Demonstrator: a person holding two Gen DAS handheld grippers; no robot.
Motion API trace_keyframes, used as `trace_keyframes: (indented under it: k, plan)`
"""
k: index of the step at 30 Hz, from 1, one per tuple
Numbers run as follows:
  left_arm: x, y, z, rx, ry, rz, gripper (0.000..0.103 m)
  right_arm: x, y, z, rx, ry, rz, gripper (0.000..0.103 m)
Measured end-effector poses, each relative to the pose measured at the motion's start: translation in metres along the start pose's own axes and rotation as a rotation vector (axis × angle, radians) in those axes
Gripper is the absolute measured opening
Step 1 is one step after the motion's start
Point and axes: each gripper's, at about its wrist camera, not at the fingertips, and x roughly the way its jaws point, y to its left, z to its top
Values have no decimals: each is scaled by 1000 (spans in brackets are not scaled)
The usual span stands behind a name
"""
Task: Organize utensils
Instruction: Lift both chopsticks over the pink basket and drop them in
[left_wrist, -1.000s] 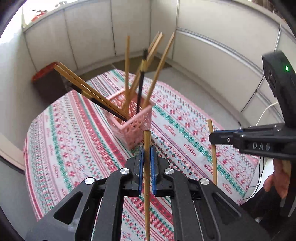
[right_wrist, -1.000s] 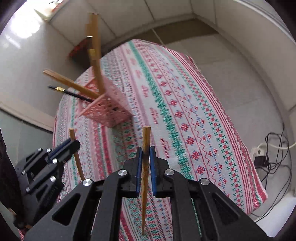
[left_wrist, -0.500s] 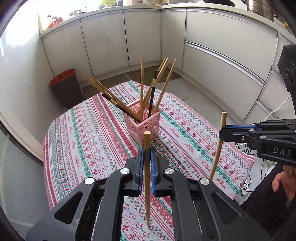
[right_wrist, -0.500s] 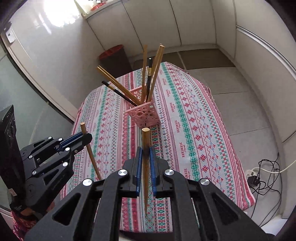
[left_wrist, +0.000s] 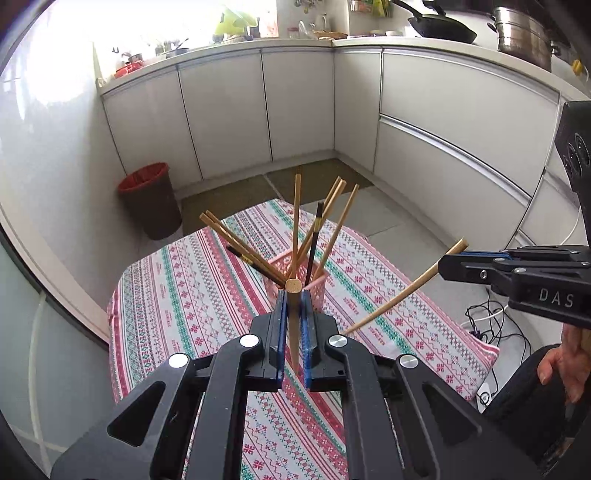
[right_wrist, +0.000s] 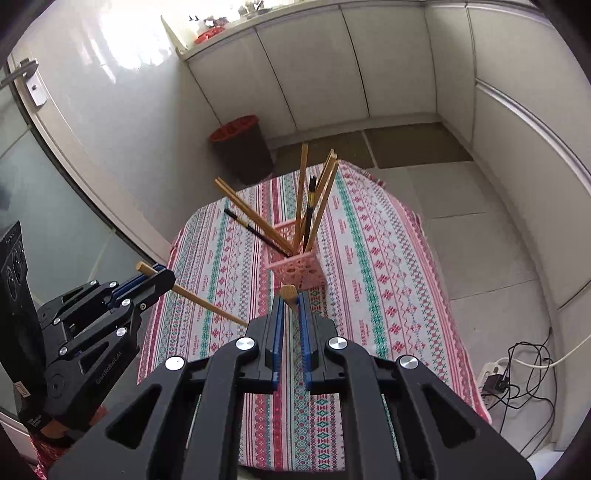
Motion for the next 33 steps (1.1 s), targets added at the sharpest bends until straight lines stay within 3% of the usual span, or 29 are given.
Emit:
trace_keyframes:
  k: [16,21,28,30,31,32,33]
  plan:
    - [-43,31,80,-131,-184,11,6,-57,6,63,-11,-163,79,8]
    - [-26,40,93,-173,-190,-6,6,-56,10,89,7,-224,96,8]
    - [28,49,92,-213,-126,-13,7,-33,9,113,26,-265,73,8]
    - [46,49,87,-215,-66,-20,14,-22,6,117,38,-259,74,8]
    - [49,51,86,-225,-56,-18,27,-16,5,117,43,-254,75,8]
    - [50,54,85,-239,-61,-14,33,-11,4,118,48,-249,75,8]
    - [47,56,86,-250,-70,-4,33,-6,2,118,53,-244,73,8]
